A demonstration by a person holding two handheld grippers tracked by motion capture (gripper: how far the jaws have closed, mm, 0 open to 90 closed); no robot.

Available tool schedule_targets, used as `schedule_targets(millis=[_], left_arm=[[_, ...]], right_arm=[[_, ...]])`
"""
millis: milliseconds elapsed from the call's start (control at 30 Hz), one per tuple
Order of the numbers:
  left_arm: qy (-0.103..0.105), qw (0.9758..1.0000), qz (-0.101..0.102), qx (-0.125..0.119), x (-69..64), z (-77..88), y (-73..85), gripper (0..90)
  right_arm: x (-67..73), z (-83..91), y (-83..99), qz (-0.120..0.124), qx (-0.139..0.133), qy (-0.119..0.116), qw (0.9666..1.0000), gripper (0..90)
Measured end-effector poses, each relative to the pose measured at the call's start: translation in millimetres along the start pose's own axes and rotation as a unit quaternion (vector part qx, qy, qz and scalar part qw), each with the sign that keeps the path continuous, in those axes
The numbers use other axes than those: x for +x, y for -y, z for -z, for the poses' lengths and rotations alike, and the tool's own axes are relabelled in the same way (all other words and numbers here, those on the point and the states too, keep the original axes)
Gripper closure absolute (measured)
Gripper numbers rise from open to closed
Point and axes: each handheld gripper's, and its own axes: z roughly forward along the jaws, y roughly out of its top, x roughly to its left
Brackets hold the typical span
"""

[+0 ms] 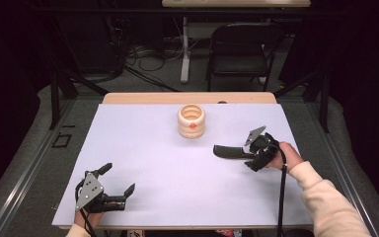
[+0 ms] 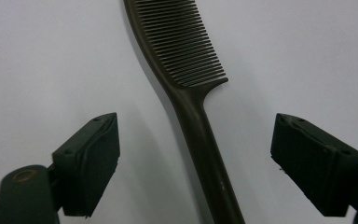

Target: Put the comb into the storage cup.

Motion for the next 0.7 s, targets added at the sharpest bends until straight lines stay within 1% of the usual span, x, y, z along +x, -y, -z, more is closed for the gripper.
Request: schedule_targets(millis=[33,67,133,200,267,333,367,400,433,467,533,567,600,633,700], left_arm=[[0.000,1.0000,0.001,0.000,0.0,0.0,0.0,0.1],[0.001,1.0000,0.001,0.000,0.1,0.0,0.0,0.2],[0.001,1.0000,0.000,0.000,0.1,-0.1,0.0,0.2],[0.001,1.0000,0.000,0.000,0.0,-0.1,0.0,0.2],[0.001,1.0000,0.001,0.000,0.0,-0.2,0.1,0.2],[0.001,1.0000,0.002,0.001,0.0,-0.4,0.1,0.2],[0.001,1.0000,0.002,0.001,0.1,-0.5,0.1,0.2],[0.001,1.0000,0.001,0.001,0.1,-0.6,0.1,0.1],[0.001,1.0000,0.001,0.001,0.2,-0.5,0.1,0.2],[0.001,1.0000,0.002,0.002,0.2,-0.6,0.2,0.1],[0.001,1.0000,0.002,0.001,0.2,-0.7,0.2,0.2],[0.001,1.0000,0.003,0.002,0.1,-0.8,0.2,0.2],[0.001,1.0000,0.002,0.002,0.0,-0.8,0.2,0.2],[0.002,1.0000,0.002,0.001,0.0,-0.8,0.2,0.1],[0.002,1.0000,0.002,0.002,0.1,-0.7,0.2,0.2]], right_arm=[[-0.5,0.5,-1.3,0.006,0.007,0.000,1.0000,19.5],[-0.5,-0.3,-2.4,0.015,0.006,0.003,0.9999,22.8],[0.0,-1.5,-4.4,0.027,0.014,0.006,0.9995,28.8],[0.3,-4.1,-5.8,0.044,0.024,0.004,0.9987,34.5],[0.1,-6.0,-7.0,0.058,0.035,0.004,0.9977,40.5],[-0.1,-9.4,-7.9,0.065,0.043,0.000,0.9970,45.7],[-0.8,-10.4,-8.6,0.074,0.052,0.004,0.9959,48.2],[-1.5,-11.8,-9.6,0.085,0.059,0.004,0.9947,50.1],[-0.9,-12.6,-10.0,0.085,0.067,0.004,0.9941,52.1],[-1.5,-13.9,-10.2,0.093,0.062,0.001,0.9937,53.4],[-0.2,-15.2,-11.7,0.099,0.075,0.002,0.9923,55.4],[-0.1,-16.4,-12.3,0.106,0.079,-0.002,0.9913,56.3],[0.4,-17.1,-12.9,0.107,0.083,-0.004,0.9908,57.7],[0.3,-19.1,-13.1,0.112,0.080,-0.004,0.9904,58.7],[0.1,-20.5,-14.2,0.120,0.085,-0.009,0.9891,61.2]])
